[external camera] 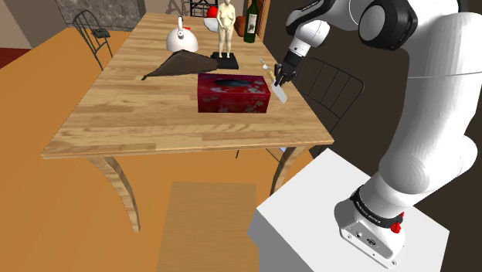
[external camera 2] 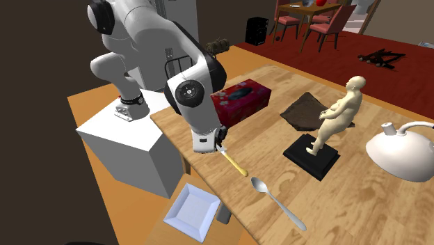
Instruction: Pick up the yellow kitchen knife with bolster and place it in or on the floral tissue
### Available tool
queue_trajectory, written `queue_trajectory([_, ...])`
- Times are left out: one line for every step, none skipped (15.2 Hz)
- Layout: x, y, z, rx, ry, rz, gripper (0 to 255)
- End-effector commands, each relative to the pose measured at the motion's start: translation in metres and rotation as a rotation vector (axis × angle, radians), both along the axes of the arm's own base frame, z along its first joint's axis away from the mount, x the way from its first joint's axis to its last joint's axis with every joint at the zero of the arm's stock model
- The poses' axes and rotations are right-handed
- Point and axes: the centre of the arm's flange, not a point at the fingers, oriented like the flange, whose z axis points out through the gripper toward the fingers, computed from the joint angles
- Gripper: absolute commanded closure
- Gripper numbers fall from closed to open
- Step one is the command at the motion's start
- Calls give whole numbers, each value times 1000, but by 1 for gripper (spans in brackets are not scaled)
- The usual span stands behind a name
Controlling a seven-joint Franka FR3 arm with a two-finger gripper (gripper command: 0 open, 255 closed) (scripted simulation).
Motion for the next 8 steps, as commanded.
queue_trajectory([0, 1, 0, 1, 0, 1, 255])
queue_trajectory([0, 1, 0, 1, 0, 1, 255])
queue_trajectory([0, 0, 0, 1, 0, 1, 255])
queue_trajectory([0, 0, 0, 1, 0, 1, 255])
queue_trajectory([0, 0, 0, 1, 0, 1, 255])
queue_trajectory([0, 0, 0, 1, 0, 1, 255])
queue_trajectory([0, 1, 0, 1, 0, 1, 255])
queue_trajectory([0, 1, 5, 1, 0, 1, 255])
